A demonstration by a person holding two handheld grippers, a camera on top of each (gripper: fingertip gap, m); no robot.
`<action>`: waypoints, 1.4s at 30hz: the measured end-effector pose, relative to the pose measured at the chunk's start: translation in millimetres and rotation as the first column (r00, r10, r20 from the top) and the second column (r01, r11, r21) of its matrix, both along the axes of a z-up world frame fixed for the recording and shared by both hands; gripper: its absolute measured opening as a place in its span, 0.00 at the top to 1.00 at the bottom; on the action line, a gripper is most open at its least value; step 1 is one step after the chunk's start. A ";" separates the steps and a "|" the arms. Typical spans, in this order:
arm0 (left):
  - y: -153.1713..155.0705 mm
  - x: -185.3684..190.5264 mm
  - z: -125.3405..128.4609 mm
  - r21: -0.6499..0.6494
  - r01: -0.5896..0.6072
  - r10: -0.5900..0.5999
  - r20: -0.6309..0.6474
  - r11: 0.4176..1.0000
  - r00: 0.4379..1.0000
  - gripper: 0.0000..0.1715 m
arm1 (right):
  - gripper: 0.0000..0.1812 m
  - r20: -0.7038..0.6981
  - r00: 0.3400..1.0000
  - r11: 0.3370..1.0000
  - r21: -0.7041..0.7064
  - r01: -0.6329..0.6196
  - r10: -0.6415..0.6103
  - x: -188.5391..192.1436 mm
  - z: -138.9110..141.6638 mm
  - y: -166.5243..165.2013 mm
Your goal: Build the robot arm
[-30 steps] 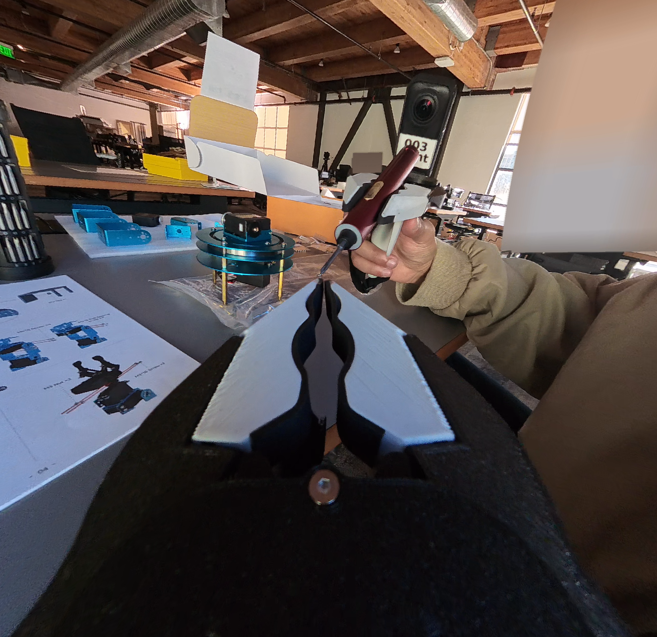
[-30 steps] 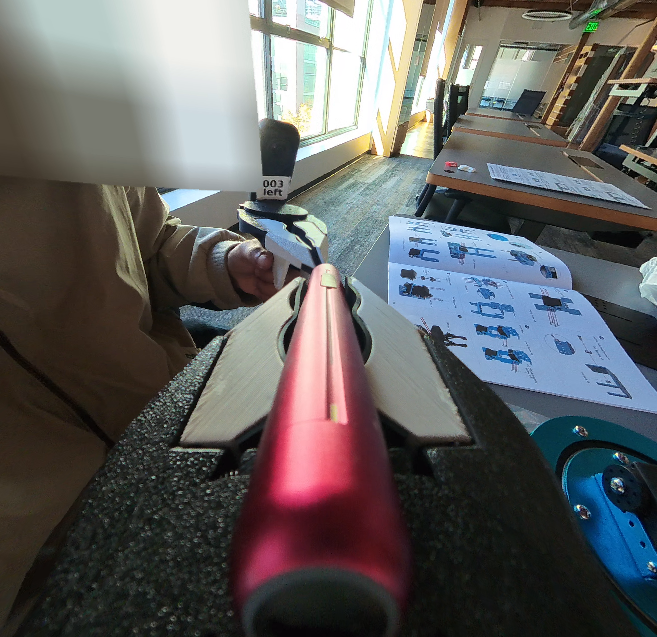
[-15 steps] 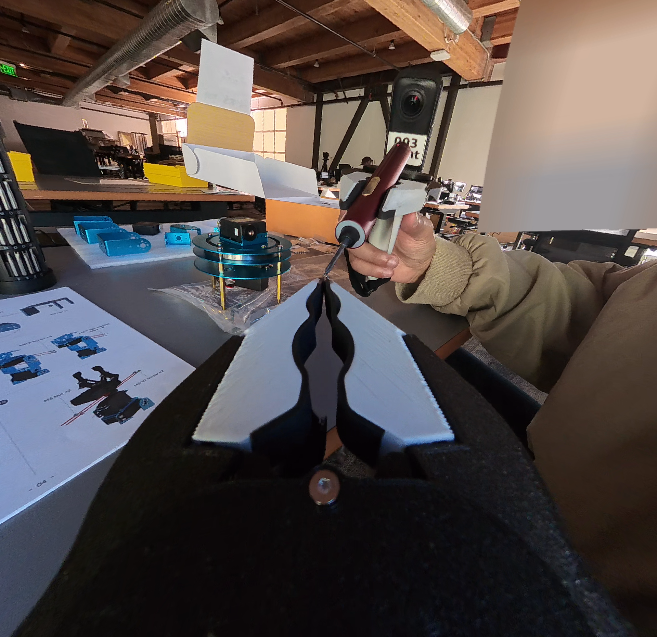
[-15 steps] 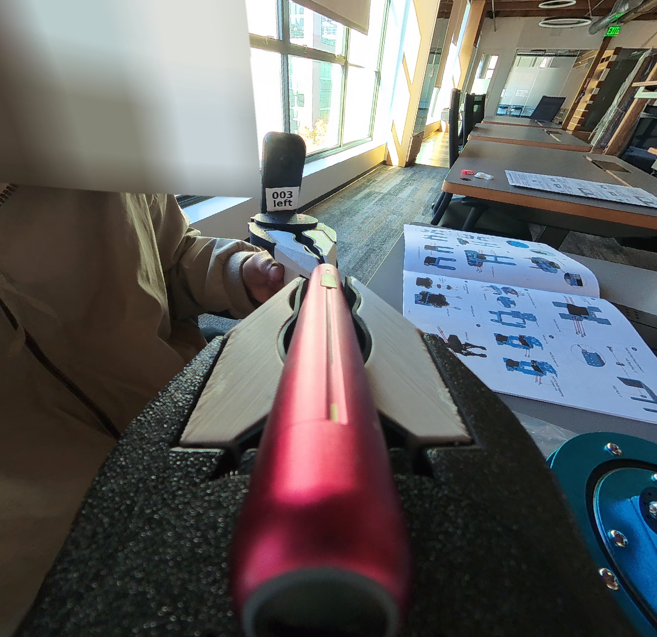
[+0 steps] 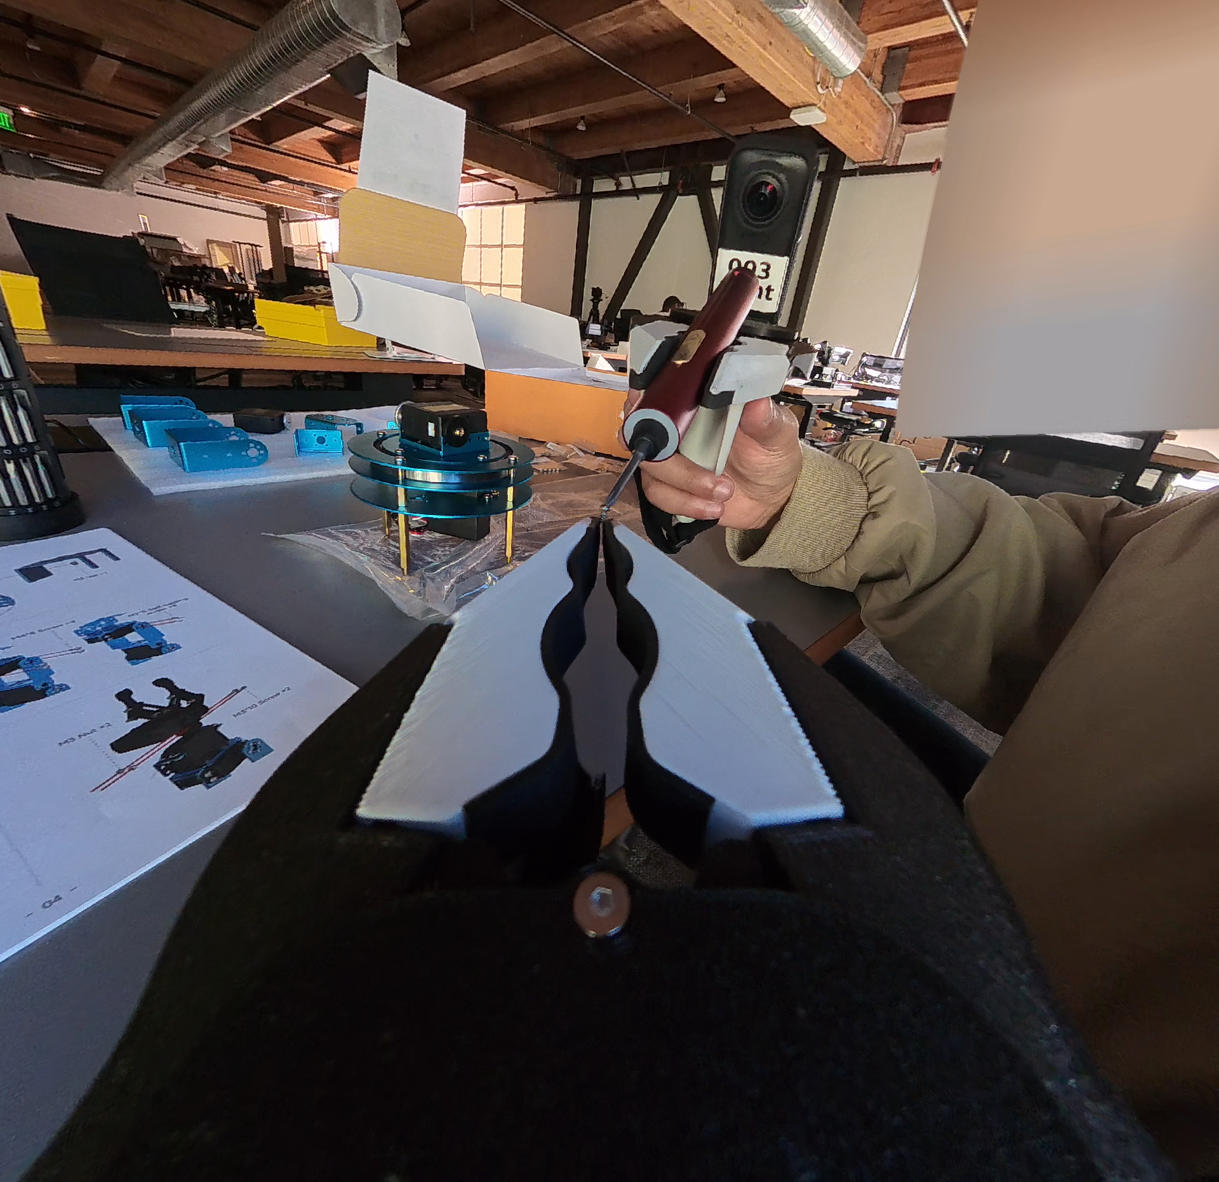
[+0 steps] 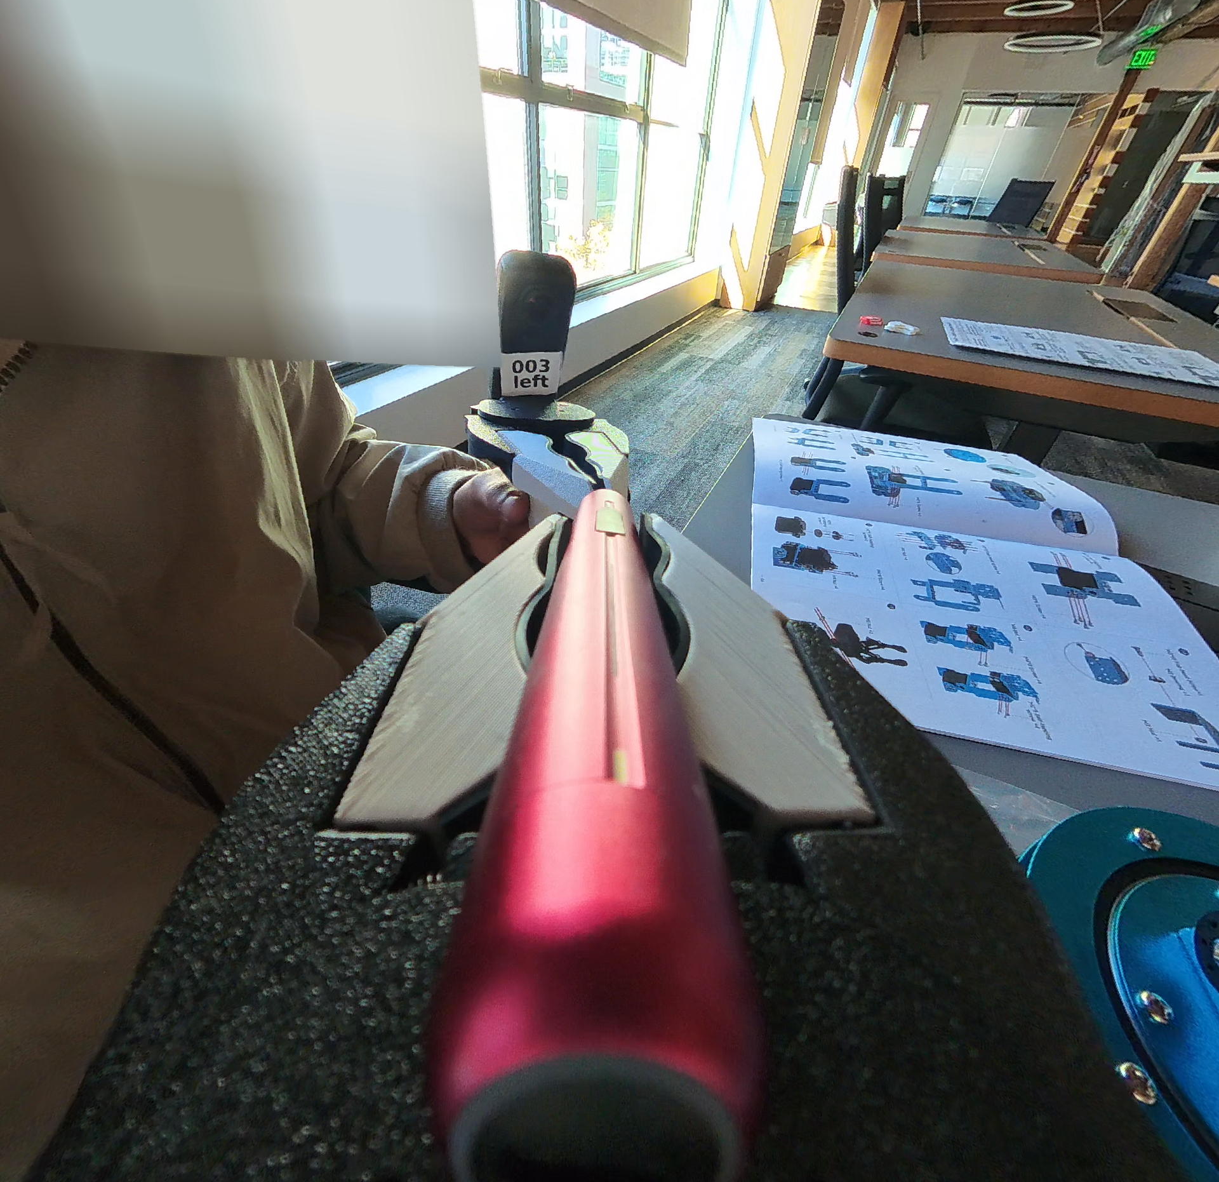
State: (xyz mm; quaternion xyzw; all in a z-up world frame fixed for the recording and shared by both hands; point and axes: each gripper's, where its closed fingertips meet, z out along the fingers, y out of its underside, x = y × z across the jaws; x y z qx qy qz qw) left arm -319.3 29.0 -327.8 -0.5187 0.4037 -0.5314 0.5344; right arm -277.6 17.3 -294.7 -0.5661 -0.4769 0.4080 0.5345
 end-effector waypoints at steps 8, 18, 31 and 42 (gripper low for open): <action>6.0 -3.2 -4.3 0.154 -0.086 0.098 -0.074 0.984 0.992 1.00 | 0.89 0.004 1.000 1.000 -0.001 0.005 -0.005 1.4 0.1 0.8; 7.3 -3.4 -8.5 0.228 -0.103 0.134 -0.125 0.968 0.983 1.00 | 0.89 0.025 1.000 1.000 0.004 0.013 -0.013 -0.1 -3.4 1.9; 6.5 -3.9 -11.4 0.256 -0.082 0.127 -0.165 0.963 0.978 1.00 | 0.89 0.077 0.996 0.999 0.027 0.032 -0.034 0.2 -10.2 4.1; 15.5 -12.0 -18.2 0.239 -0.057 0.113 -0.227 0.969 0.967 1.00 | 0.89 0.077 0.996 0.999 0.031 0.041 -0.043 -0.3 -10.7 5.9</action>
